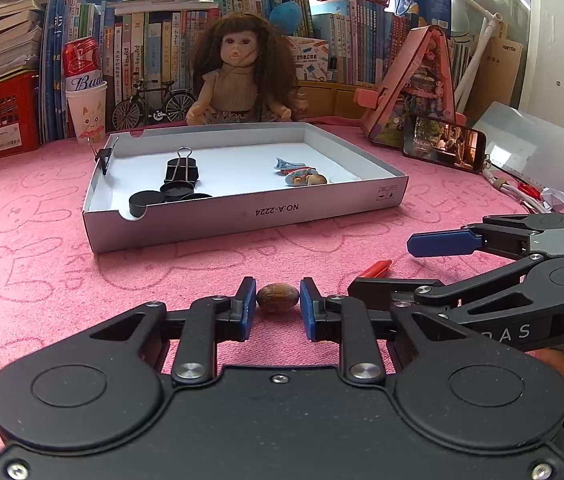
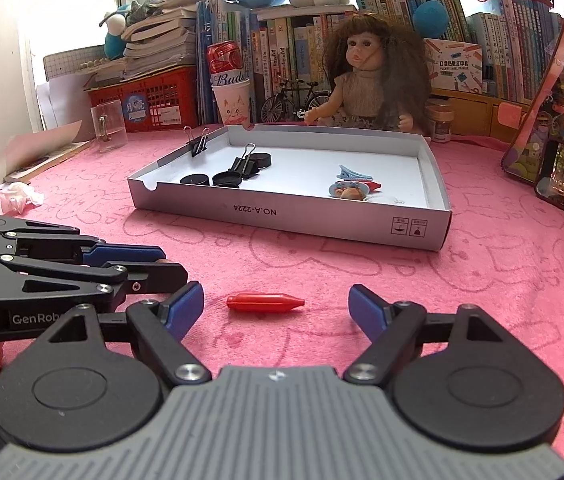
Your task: Organize rigid objects
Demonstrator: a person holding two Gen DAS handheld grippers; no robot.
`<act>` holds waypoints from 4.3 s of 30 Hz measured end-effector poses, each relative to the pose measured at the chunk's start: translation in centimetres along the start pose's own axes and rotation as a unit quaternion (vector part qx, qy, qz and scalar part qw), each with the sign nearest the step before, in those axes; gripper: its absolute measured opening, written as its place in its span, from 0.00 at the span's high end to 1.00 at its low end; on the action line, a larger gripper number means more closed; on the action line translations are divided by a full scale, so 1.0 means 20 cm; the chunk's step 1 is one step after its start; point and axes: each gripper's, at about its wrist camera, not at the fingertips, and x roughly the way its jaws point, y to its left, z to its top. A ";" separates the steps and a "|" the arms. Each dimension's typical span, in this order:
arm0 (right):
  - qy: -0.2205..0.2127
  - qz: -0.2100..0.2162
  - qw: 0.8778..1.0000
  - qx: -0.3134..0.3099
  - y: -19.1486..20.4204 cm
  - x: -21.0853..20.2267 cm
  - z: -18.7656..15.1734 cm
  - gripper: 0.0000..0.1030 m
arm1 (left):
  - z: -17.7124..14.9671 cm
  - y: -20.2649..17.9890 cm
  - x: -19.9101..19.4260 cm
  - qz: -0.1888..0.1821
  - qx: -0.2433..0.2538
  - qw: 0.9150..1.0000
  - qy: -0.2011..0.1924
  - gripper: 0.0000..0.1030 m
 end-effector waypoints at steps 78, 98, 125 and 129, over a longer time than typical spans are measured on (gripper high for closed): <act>0.029 -0.081 0.984 0.155 -0.45 0.44 0.46 0.52 | 0.52 0.50 0.54 0.110 -0.116 0.987 0.008 0.79; 0.033 -0.088 0.985 0.147 -0.44 0.51 0.44 0.51 | 0.50 0.50 0.60 0.116 -0.107 0.987 0.019 0.79; -0.010 -0.104 0.989 0.103 -0.32 0.36 0.45 0.15 | 0.53 0.32 0.40 0.101 -0.059 0.993 -0.022 0.23; -0.015 -0.112 0.989 0.095 -0.30 0.32 0.43 0.14 | 0.52 0.30 0.34 0.095 -0.058 0.993 -0.024 0.21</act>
